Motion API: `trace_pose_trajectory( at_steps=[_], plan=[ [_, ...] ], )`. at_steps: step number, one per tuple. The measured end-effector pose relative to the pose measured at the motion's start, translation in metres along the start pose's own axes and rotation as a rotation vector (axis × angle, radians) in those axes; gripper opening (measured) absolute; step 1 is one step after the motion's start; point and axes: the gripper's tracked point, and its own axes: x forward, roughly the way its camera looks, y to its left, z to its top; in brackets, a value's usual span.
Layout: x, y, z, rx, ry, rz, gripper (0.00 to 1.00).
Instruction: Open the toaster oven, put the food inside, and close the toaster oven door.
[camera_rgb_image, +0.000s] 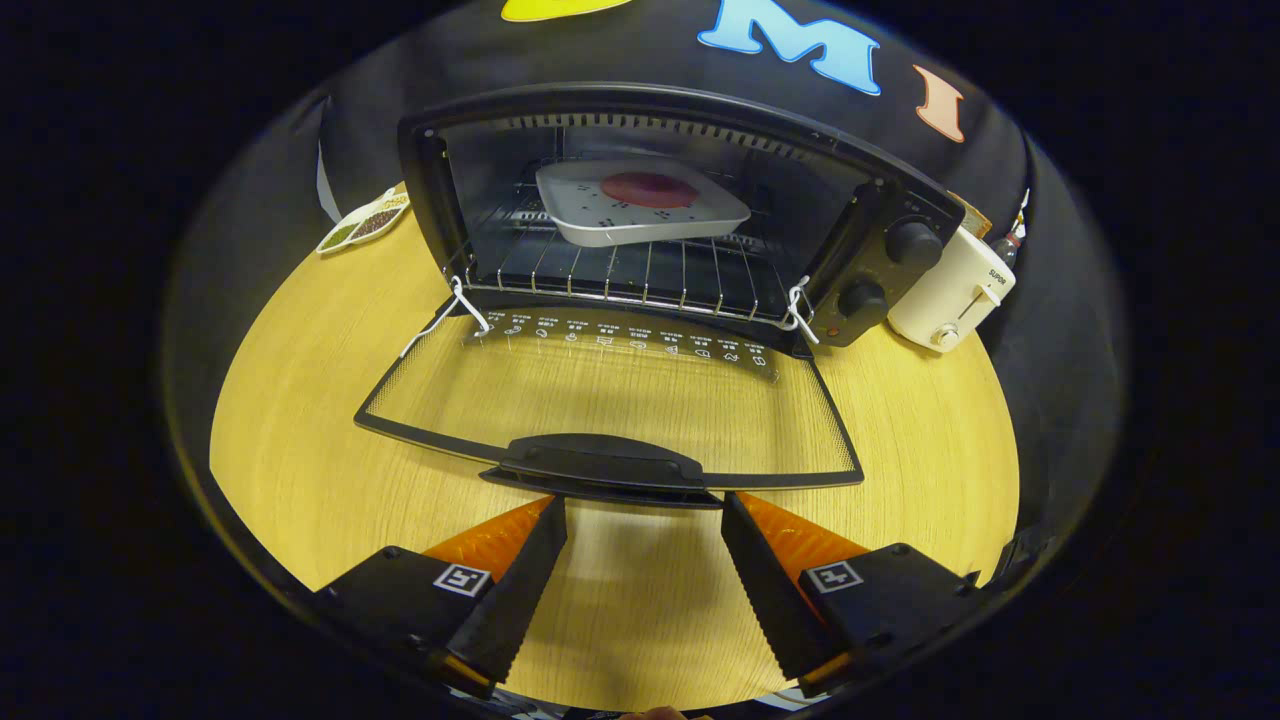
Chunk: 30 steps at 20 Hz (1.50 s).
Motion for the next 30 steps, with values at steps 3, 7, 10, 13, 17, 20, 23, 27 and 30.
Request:
trace_pose_trajectory(
  at_steps=[3, 7, 10, 13, 17, 20, 23, 27, 30],
  plan=[
    [-0.017, -0.004, 0.014, -0.064, -0.093, -0.023, 0.99],
    [-0.051, -0.005, 0.055, -0.080, -0.268, -0.026, 0.99],
    [-0.077, -0.011, 0.089, -0.031, -0.370, -0.024, 0.97],
    [-0.121, -0.009, 0.124, -0.032, -0.515, -0.027, 0.99],
    [-0.193, -0.033, 0.157, -0.093, -0.738, -0.079, 0.98],
    [-0.230, -0.059, 0.161, -0.055, -0.830, -0.083, 0.98],
    [-0.255, -0.096, 0.158, -0.006, -0.856, -0.108, 0.98],
    [-0.293, -0.158, 0.150, 0.026, -0.919, -0.205, 0.98],
    [-0.308, -0.194, 0.138, 0.086, -0.933, -0.234, 0.98]
  ],
)
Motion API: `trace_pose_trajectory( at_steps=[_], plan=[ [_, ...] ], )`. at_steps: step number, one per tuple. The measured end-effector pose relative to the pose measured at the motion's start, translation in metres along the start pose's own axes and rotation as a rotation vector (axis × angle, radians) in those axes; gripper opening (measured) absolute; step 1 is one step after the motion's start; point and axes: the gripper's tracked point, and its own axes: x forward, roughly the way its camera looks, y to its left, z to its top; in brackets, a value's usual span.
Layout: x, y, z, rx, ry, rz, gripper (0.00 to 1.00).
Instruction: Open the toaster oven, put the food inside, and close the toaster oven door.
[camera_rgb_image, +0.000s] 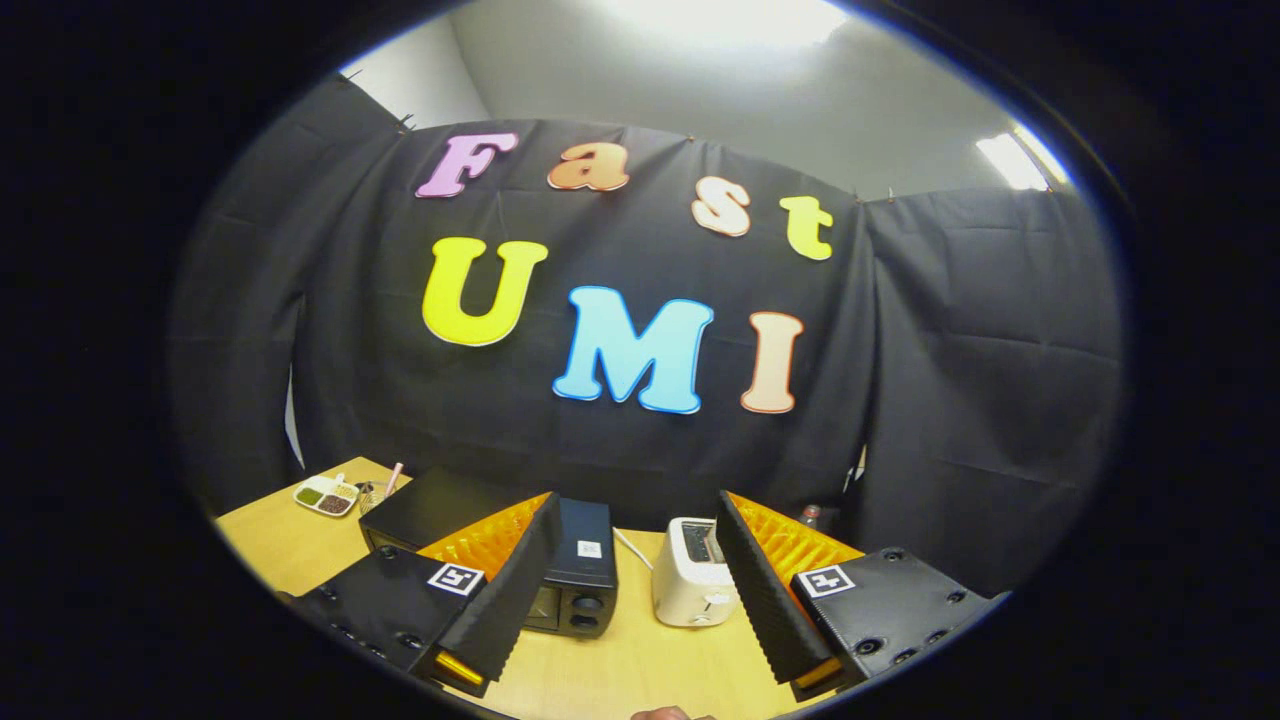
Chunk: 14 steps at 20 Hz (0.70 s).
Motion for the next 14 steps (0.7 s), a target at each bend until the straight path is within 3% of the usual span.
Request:
trace_pose_trajectory(
  at_steps=[6, 14],
  plan=[
    [-0.019, -0.063, 0.002, 0.042, 0.003, -0.068, 0.98],
    [-0.018, -0.034, 0.000, 0.068, 0.016, -0.002, 0.98]
  ],
)
